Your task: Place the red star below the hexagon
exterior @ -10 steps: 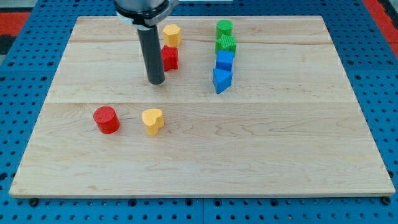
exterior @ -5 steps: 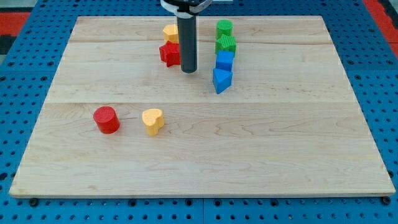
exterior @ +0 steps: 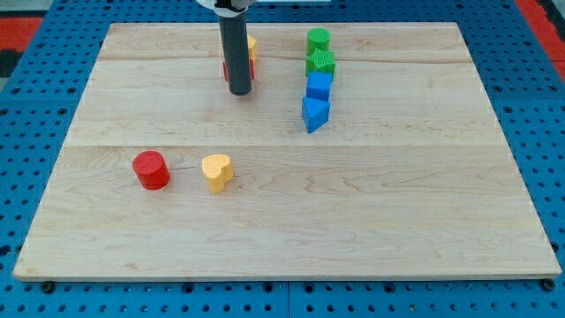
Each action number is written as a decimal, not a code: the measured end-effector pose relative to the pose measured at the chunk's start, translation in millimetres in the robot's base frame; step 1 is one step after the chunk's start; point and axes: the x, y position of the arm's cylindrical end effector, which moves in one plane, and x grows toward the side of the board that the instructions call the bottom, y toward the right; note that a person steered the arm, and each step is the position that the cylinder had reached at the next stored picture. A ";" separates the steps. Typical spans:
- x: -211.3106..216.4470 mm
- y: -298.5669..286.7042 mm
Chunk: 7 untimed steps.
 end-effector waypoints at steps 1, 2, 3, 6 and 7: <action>2.0 0.0; 48.0 0.0; 87.4 20.8; 209.4 -5.6; 188.4 -18.9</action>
